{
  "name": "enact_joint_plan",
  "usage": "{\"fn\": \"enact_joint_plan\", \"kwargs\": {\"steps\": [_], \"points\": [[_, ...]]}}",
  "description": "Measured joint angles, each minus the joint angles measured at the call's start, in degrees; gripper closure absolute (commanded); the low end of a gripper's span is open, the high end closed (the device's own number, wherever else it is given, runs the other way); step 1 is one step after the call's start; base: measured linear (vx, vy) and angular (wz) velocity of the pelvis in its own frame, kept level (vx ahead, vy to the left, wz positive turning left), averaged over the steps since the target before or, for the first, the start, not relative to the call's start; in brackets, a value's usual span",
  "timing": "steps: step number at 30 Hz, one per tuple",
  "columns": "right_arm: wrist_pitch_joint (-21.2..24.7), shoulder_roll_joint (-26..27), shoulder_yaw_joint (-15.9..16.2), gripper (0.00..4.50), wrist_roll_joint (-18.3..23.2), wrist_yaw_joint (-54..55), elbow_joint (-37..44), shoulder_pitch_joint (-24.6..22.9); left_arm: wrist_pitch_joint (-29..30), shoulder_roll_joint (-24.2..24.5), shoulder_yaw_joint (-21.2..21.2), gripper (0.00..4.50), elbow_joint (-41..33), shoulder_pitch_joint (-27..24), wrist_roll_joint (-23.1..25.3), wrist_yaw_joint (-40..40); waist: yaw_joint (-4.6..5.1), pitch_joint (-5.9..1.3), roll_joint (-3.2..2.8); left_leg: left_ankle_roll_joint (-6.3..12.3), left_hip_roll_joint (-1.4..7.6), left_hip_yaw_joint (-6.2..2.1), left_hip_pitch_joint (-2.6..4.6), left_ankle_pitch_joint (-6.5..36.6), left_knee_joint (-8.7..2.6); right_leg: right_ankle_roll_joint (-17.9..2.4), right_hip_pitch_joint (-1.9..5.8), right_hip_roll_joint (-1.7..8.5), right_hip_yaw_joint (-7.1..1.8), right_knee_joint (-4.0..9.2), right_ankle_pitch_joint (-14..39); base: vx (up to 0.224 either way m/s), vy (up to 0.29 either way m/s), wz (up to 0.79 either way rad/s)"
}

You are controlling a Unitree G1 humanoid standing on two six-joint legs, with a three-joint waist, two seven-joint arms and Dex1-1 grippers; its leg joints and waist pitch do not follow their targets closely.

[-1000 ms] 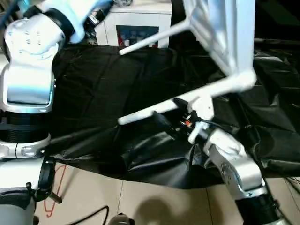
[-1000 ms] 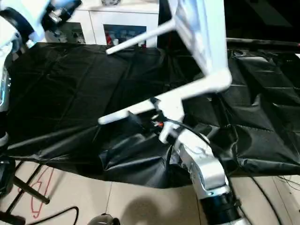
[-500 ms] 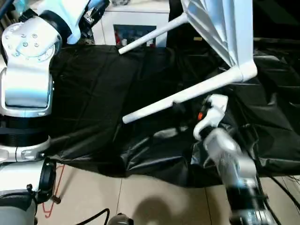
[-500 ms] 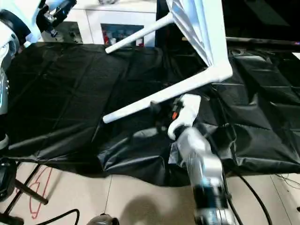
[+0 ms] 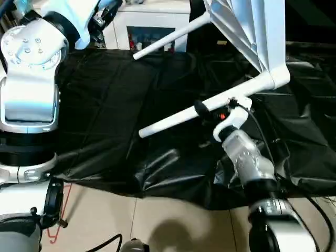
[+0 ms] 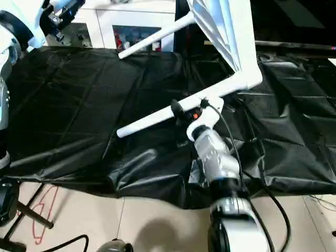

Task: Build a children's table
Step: Flip table

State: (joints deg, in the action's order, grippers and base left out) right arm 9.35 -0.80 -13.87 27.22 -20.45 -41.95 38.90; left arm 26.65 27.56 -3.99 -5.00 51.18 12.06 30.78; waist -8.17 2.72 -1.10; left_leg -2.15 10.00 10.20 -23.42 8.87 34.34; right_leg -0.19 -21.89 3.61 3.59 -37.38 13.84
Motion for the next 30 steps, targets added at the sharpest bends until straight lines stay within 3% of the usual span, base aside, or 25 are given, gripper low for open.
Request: {"fn": "enact_joint_plan", "kwargs": {"steps": [6,16,20,26,30], "points": [[-0.3,0.2,-3.7,1.56,3.3,-5.9,-6.2,2.9,0.4,0.0,-0.6,2.43,-1.0,-0.5,-0.1,-0.3,0.10,0.28,0.45,0.11,0.00,0.01,-0.03,-0.1,0.01,0.0,-0.01,0.01,0.02,0.00,0.0,0.000,0.000,0.00],[-2.6,-0.5,-4.5,2.41,3.8,-8.6,-7.8,3.7,0.4,0.0,-2.7,2.43,-1.3,-1.8,-1.2,-1.1,0.01,0.32,0.51,0.11,0.01,0.01,-0.06,-0.1,0.01,0.0,-0.03,0.01,0.03,0.01,0.0,0.000,0.000,0.00],[-3.1,-0.8,-4.7,2.51,4.1,-9.6,-7.7,3.9,0.3,-0.2,-3.9,2.43,-1.5,-2.7,-1.7,-1.6,-0.06,0.32,0.52,0.11,0.01,0.01,-0.06,-0.1,0.01,0.0,-0.02,0.02,0.05,0.01,0.0,0.000,0.000,0.00],[-3.6,-2.3,-4.3,2.62,3.0,-9.9,-4.6,3.8,-0.9,-1.4,-6.3,2.44,-1.3,-5.1,-3.5,-3.9,-0.13,0.36,0.58,0.11,0.01,0.02,-0.09,-0.1,0.01,0.0,-0.01,0.04,0.08,0.01,0.0,0.000,0.000,0.00],[-5.3,-4.0,-2.2,2.64,0.1,-8.8,3.5,1.0,-4.7,-3.9,-9.2,2.47,-0.6,-9.3,-5.3,-6.2,-0.41,0.41,0.66,0.13,0.02,0.02,-0.22,-0.1,0.02,0.0,-0.04,0.04,0.12,0.11,0.0,0.000,0.000,0.00]]}}
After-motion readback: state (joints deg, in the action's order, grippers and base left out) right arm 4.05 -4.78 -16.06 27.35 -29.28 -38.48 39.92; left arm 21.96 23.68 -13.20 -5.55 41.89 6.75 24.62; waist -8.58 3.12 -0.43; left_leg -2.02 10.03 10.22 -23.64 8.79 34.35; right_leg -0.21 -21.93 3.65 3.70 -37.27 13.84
